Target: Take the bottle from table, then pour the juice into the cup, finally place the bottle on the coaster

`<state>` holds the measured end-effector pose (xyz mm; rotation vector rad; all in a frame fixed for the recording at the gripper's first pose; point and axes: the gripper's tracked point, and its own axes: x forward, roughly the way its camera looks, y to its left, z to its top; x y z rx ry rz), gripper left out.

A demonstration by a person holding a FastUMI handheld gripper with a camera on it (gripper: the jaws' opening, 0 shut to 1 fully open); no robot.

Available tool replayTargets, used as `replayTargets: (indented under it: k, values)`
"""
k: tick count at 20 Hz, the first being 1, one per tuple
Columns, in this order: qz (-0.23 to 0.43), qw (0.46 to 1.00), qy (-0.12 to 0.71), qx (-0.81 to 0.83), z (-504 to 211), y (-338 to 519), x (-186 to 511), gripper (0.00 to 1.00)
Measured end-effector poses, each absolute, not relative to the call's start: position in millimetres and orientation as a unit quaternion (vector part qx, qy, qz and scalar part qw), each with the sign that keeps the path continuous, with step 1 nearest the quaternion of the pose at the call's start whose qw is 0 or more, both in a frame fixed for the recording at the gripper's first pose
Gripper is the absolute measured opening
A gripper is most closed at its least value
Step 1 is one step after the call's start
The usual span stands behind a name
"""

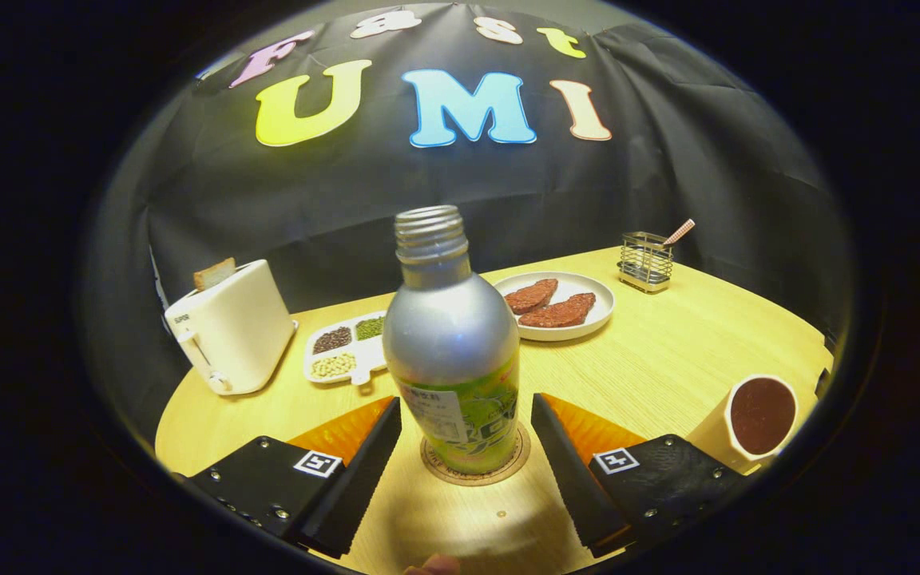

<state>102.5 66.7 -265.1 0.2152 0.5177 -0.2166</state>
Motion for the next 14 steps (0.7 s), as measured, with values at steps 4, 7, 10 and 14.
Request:
replayTargets:
  k: [4, 7, 10, 14]
  values:
    - [-0.076, 0.965, 0.229, 0.101, -226, 68, 88, 0.99]
    - [-0.052, 0.973, 0.205, 0.097, -193, 67, 74, 0.99]
    - [-0.034, 0.978, 0.184, 0.088, -163, 66, 61, 0.99]
    - [-0.012, 0.985, 0.153, 0.074, -124, 64, 43, 0.99]
